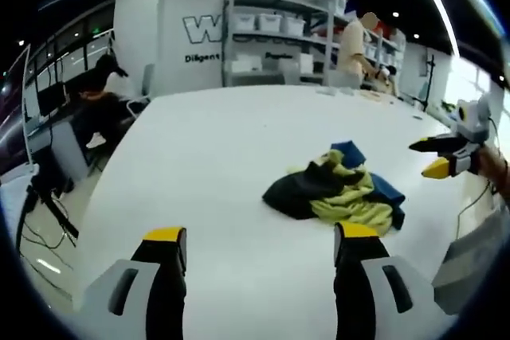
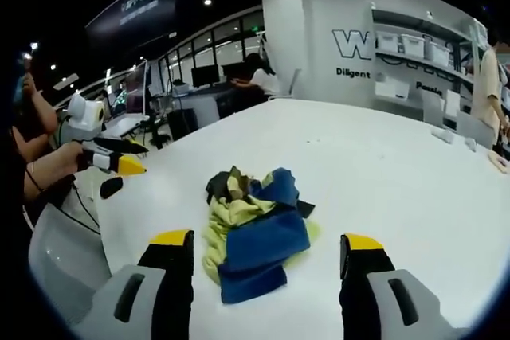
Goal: Fold the garment on the visible template until the final outline fits inside the template.
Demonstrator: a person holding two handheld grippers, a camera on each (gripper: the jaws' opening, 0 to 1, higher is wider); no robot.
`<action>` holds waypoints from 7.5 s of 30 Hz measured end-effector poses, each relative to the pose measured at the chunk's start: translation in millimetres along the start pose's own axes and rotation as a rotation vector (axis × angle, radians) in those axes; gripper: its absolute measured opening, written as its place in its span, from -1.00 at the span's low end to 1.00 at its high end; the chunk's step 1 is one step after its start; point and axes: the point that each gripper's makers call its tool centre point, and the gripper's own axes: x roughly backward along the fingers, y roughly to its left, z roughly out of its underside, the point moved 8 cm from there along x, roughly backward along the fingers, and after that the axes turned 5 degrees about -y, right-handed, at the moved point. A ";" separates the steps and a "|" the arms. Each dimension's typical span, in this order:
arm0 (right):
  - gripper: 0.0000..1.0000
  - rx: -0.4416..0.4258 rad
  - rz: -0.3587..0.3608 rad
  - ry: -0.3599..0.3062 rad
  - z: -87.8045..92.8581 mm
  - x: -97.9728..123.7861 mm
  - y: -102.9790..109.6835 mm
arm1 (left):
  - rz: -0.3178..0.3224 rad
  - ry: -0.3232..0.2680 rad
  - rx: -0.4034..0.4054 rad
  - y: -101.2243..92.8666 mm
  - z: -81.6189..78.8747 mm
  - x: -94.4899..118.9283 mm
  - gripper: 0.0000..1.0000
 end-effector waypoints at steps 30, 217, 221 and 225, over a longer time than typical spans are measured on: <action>0.16 -0.069 -0.056 0.131 25.9 -69.2 -28.9 | 0.099 0.069 -0.002 3.7 -3.6 -106.3 0.21; -0.61 0.050 -0.005 0.042 1.2 -65.9 24.1 | 0.103 0.116 -0.139 30.0 -1.7 -86.0 -0.22; -0.67 0.051 -0.008 0.066 6.5 -78.9 26.7 | 0.117 0.130 -0.130 28.1 1.6 -92.1 -0.27; -0.75 0.060 -0.003 0.087 10.6 -89.5 28.9 | 0.136 0.146 -0.124 26.0 5.5 -97.1 -0.34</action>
